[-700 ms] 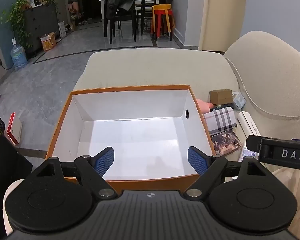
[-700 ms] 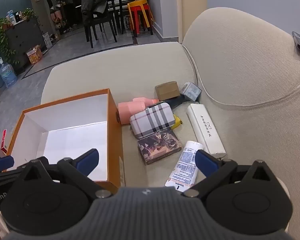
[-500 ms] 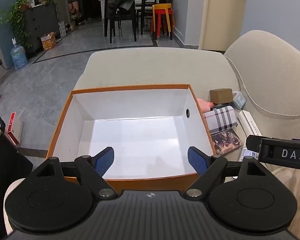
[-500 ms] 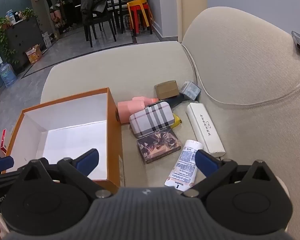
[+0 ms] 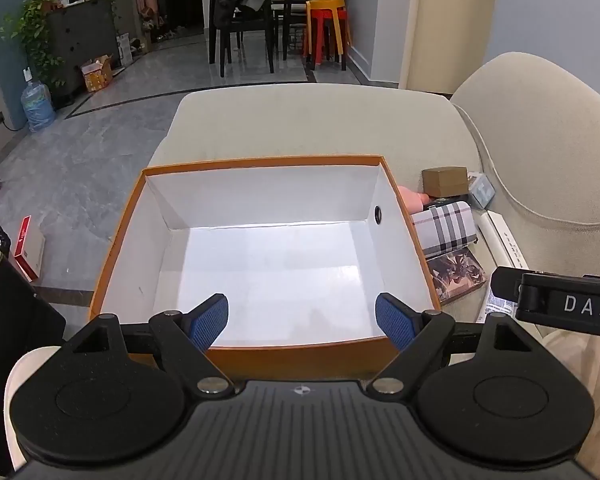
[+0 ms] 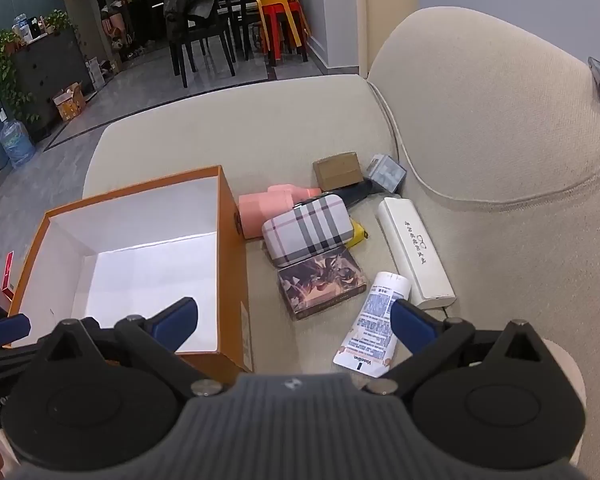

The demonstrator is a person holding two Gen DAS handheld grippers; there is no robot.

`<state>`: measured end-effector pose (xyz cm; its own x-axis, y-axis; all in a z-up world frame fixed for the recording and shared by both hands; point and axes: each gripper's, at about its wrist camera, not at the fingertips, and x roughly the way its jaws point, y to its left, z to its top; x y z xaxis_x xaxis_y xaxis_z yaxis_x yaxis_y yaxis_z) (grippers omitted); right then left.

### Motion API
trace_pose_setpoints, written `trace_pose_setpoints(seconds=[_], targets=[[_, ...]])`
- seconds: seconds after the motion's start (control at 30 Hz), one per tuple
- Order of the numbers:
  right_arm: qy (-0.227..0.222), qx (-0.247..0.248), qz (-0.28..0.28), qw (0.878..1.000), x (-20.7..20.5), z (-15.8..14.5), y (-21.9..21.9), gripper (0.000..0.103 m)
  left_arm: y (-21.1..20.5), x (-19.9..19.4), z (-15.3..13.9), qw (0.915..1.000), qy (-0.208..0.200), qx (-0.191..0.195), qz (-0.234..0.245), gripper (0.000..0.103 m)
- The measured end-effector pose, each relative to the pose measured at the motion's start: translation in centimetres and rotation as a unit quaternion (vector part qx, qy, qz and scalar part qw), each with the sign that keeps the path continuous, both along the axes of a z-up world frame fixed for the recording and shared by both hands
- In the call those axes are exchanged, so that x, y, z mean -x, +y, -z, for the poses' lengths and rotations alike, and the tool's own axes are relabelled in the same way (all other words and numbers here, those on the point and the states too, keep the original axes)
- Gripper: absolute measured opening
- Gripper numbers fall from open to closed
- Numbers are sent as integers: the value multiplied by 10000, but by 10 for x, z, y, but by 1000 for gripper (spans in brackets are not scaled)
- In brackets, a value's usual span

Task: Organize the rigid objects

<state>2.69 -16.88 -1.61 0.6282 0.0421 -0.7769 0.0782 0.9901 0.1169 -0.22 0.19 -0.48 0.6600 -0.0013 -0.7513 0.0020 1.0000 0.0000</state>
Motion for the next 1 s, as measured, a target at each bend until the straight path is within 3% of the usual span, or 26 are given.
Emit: trace_pose_setpoints(seconds=[1.0], targets=[[54, -35, 51, 10000, 1, 7, -1, 100, -8, 0, 5, 9998, 144, -83, 139, 98]])
